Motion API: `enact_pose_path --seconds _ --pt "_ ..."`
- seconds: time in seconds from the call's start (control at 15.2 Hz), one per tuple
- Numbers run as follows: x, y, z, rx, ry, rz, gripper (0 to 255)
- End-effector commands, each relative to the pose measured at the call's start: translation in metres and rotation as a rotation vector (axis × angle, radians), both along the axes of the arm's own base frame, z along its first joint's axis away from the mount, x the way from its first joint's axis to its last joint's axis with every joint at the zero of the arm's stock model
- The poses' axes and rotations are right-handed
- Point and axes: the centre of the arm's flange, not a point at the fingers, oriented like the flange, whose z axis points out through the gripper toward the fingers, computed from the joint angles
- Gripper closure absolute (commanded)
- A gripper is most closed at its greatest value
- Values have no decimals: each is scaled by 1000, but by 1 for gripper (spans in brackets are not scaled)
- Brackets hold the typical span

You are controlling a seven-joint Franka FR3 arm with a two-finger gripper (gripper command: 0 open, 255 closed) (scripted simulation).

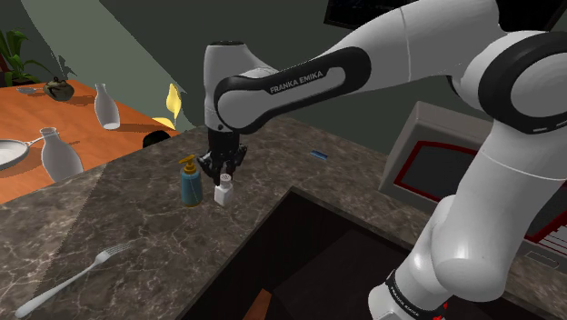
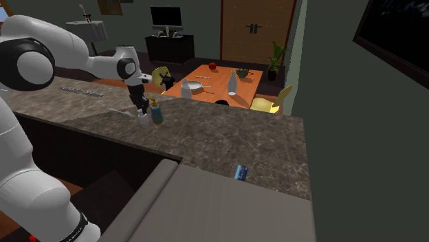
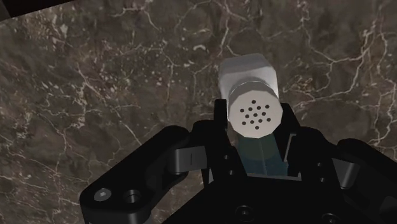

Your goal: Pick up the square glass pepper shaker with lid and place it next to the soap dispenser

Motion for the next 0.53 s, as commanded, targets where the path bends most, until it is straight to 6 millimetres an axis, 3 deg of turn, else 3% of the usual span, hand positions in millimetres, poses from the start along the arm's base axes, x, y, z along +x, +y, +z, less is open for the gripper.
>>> enact_pose_path --seconds 0.0,0.46 --pt "0 0 -11 0 0 0 255" --pt "0 0 -48 0 0 0 255"
